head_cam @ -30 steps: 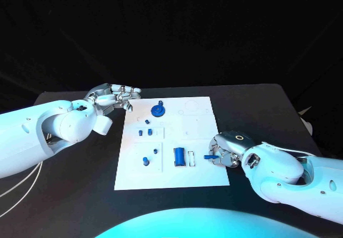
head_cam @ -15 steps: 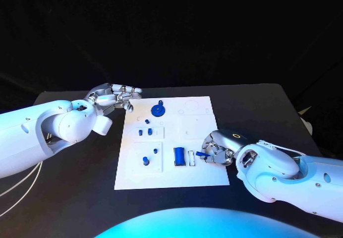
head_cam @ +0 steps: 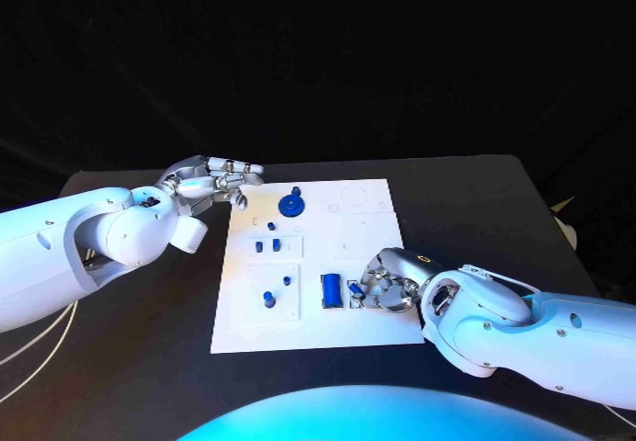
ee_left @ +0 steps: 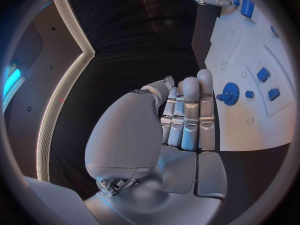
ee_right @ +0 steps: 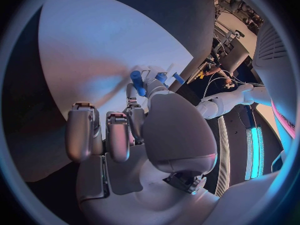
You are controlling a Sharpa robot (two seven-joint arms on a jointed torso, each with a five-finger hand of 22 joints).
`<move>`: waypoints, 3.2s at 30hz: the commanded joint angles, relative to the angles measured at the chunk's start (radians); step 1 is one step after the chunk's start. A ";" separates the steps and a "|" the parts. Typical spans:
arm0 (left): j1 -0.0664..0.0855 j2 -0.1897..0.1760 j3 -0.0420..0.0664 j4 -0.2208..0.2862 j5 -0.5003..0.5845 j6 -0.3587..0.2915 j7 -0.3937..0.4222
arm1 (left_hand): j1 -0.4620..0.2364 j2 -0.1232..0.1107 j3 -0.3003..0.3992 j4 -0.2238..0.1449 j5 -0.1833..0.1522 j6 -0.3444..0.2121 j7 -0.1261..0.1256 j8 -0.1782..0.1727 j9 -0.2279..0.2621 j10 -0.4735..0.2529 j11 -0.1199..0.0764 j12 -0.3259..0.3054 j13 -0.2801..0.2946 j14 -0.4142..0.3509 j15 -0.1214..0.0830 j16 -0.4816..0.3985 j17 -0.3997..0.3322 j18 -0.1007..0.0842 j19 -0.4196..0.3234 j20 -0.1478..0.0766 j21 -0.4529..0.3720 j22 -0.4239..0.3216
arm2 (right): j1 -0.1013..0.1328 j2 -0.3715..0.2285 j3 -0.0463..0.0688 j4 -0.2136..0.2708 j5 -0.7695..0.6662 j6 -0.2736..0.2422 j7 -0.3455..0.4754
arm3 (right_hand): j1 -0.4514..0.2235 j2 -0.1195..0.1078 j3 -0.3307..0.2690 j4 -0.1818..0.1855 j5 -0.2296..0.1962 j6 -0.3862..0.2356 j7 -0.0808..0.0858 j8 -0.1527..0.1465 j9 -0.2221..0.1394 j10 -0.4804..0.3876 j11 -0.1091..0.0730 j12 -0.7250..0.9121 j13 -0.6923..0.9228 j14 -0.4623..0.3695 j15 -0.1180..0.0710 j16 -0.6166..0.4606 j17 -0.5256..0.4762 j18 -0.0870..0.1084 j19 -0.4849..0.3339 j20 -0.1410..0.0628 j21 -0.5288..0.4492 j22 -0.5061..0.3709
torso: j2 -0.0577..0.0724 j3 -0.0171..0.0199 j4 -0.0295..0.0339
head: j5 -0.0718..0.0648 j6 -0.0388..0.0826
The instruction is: Assemble the parts on the task board
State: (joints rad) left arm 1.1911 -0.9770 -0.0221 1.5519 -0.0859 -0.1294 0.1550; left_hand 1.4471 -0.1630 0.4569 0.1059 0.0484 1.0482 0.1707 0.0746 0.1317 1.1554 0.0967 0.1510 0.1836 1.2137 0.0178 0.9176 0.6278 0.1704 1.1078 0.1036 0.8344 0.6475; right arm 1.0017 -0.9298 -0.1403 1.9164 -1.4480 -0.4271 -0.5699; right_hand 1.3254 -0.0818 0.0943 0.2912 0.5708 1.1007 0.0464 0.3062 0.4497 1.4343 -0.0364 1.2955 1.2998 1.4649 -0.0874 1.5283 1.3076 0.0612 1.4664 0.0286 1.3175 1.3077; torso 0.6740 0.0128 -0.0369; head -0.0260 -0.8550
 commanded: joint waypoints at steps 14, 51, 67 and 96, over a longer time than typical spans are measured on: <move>0.001 0.000 0.001 0.004 -0.008 0.021 0.013 | 0.003 0.011 0.006 -0.004 0.000 -0.006 -0.003 -0.002 -0.001 -0.008 -0.001 0.004 0.002 -0.008 -0.001 -0.003 0.000 0.014 -0.003 0.001 -0.006 -0.001 | -0.002 0.016 0.000 -0.022 0.039 0.003 -0.008 | -0.053 -0.014 -0.004 -0.001 0.064 0.024 -0.012 0.008 0.006 0.014 0.001 0.014 0.060 0.091 -0.006 0.005 0.193 -0.015 0.028 -0.008 0.007 0.203 | 0.000 0.0009 0.0001 | 0.001 0.000; 0.001 0.001 0.001 0.001 -0.023 0.026 0.003 | 0.011 0.013 0.010 -0.010 0.000 -0.005 -0.004 -0.001 -0.001 -0.009 -0.001 0.006 0.003 -0.010 -0.002 -0.003 -0.003 0.014 -0.003 0.000 -0.006 -0.001 | -0.001 -0.027 0.001 0.011 0.017 -0.035 0.047 | -0.088 0.009 -0.088 -0.036 -0.062 0.023 -0.013 0.009 0.010 0.012 0.000 0.012 0.065 0.090 -0.006 0.002 0.188 -0.013 0.023 -0.009 -0.004 0.200 | -0.002 0.0007 -0.0018 | 0.000 0.001; -0.012 0.064 -0.015 -0.075 0.047 -0.021 0.046 | -0.083 -0.026 -0.161 0.053 -0.003 -0.011 -0.005 0.002 -0.006 -0.023 0.009 0.029 0.020 -0.146 0.022 -0.140 -0.088 0.012 -0.093 0.029 -0.151 -0.085 | 0.137 -0.003 0.002 -0.213 0.904 0.013 0.661 | 0.144 0.043 -0.077 -0.043 -0.226 -0.167 0.107 -0.120 -0.052 -0.458 0.115 -0.803 -0.574 -0.259 0.095 -0.860 -0.714 0.114 -0.398 0.080 -1.015 -0.185 | -0.052 -0.0174 -0.0067 | -0.014 0.089; -0.093 0.282 -0.024 -0.313 0.164 -0.138 0.169 | -0.529 0.163 -0.457 0.029 -0.048 -0.484 -0.072 -0.075 -0.132 -0.587 -0.003 -0.151 -0.184 -0.762 0.080 -0.918 -0.534 -0.083 -0.702 0.080 -0.834 -0.548 | 0.169 0.275 0.018 -0.758 1.263 0.108 0.909 | -0.420 0.082 -0.094 -0.214 -0.440 -0.508 0.090 -0.306 -0.364 -0.784 0.145 -1.295 -1.300 -0.815 0.181 -1.528 -1.308 0.058 -0.971 0.142 -1.318 -0.986 | -0.137 -0.0396 0.0007 | 0.003 0.210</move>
State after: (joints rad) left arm 1.0986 -0.6954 -0.0479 1.2329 0.0824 -0.2589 0.3192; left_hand 1.2416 -0.0622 0.0279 0.1844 0.0255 0.7633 0.1336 0.0354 0.0356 0.7698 0.1277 0.0342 0.0345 0.6106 0.1324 0.0492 0.1272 0.1241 0.5499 0.2475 0.0477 0.1339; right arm 1.1730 -0.6550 -0.1226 1.1517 -0.1874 -0.3070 0.3348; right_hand 1.2256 -0.0091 0.0314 0.1043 0.1772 0.8019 0.1840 0.0339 0.1167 0.8794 0.1465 0.0341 0.0340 0.8794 0.1271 0.0332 0.0880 0.1686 0.6701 0.2306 0.0328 0.4349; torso 0.5352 -0.0304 -0.0404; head -0.0251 -0.6489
